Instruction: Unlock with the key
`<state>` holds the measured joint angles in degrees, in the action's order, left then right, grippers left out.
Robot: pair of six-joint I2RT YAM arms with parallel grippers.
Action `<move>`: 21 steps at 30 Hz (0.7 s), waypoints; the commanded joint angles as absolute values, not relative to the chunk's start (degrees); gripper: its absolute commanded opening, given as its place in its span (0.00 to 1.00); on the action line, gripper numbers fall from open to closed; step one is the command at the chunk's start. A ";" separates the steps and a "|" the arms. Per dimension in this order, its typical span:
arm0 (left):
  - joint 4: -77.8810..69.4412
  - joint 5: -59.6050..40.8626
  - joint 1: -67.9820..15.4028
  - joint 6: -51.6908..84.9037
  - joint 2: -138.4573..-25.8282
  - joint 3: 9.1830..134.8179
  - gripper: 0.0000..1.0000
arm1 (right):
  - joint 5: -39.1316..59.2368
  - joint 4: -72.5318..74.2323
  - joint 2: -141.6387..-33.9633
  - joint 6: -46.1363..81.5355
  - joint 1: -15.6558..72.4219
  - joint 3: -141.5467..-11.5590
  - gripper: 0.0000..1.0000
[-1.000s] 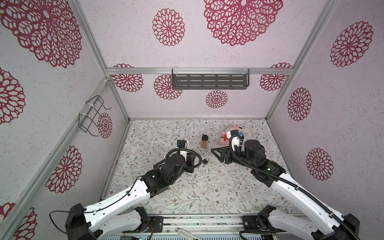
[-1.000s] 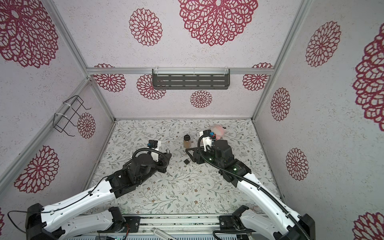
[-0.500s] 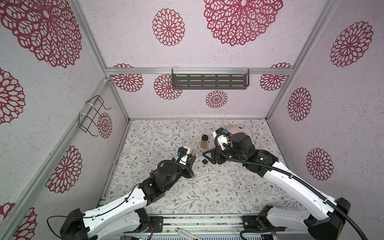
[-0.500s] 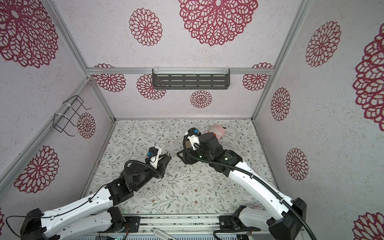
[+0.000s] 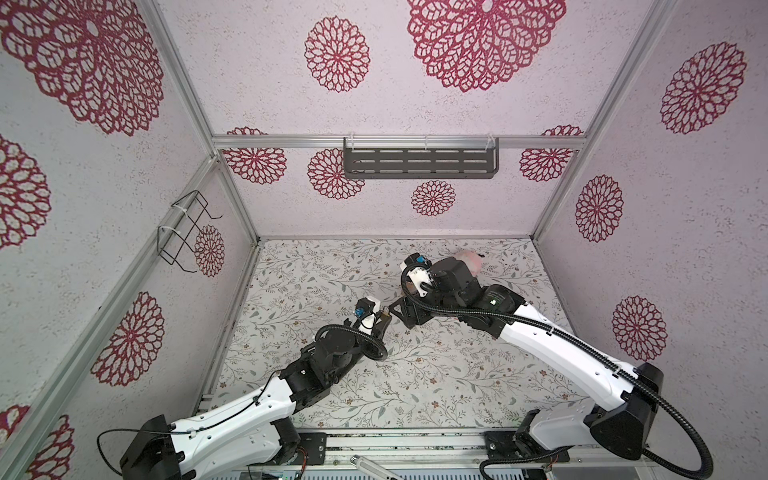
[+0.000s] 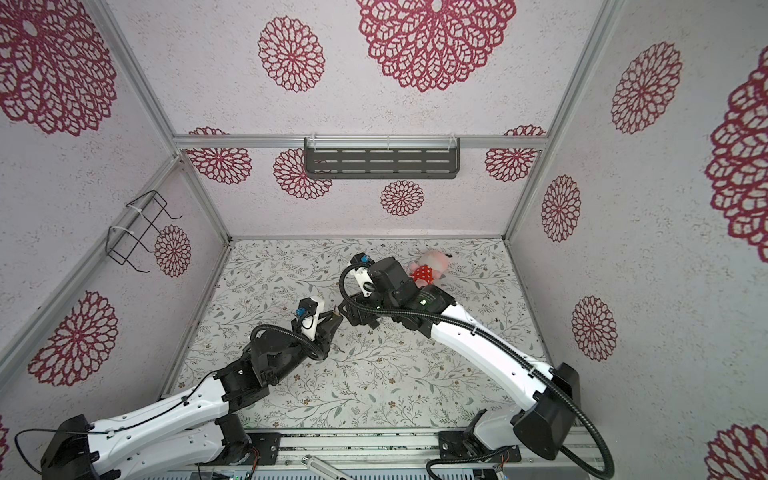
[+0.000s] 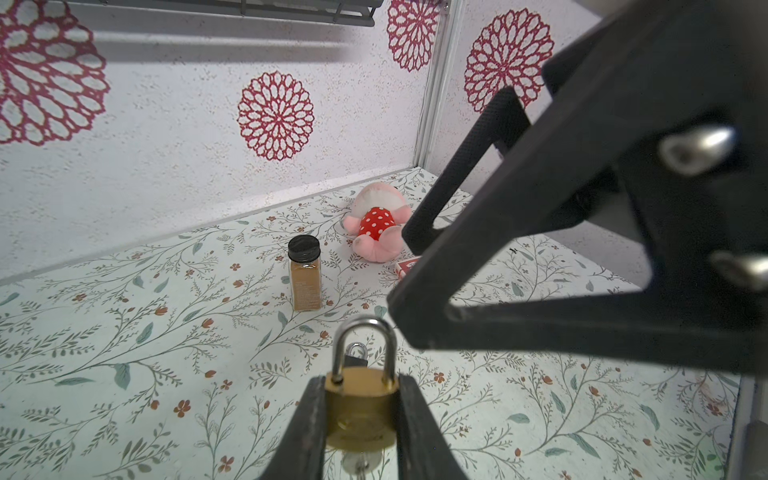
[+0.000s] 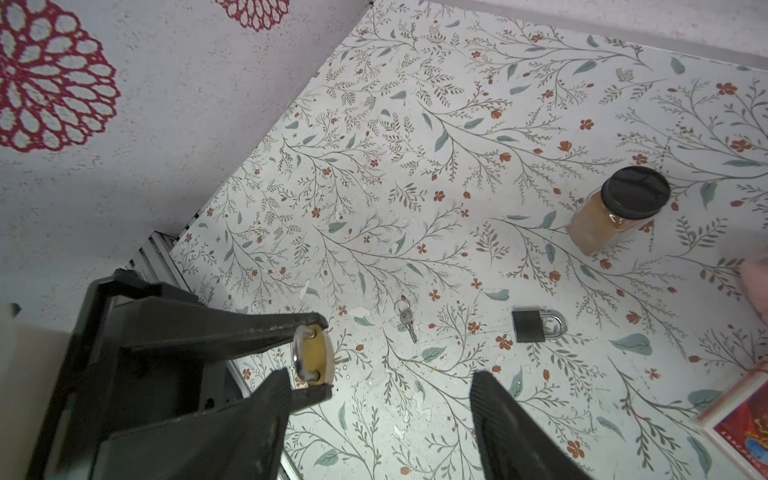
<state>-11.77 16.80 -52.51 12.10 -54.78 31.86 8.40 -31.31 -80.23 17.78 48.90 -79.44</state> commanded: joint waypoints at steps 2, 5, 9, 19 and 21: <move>-14.41 16.73 -52.00 12.12 -55.37 31.55 0.00 | 6.51 -32.17 -80.87 16.28 49.77 -82.44 0.72; -14.76 16.72 -51.96 12.22 -55.63 31.47 0.00 | 5.11 -32.50 -81.64 16.45 49.85 -82.95 0.72; -15.20 16.79 -52.00 12.19 -55.42 31.13 0.00 | 2.70 -33.21 -82.48 16.65 49.84 -83.73 0.73; -15.29 17.06 -52.00 12.13 -55.72 31.04 0.00 | -2.28 -39.28 -85.38 14.24 49.68 -88.18 0.74; -15.34 17.23 -51.97 12.04 -55.63 30.94 0.00 | -2.73 -40.18 -85.65 13.87 49.42 -88.76 0.75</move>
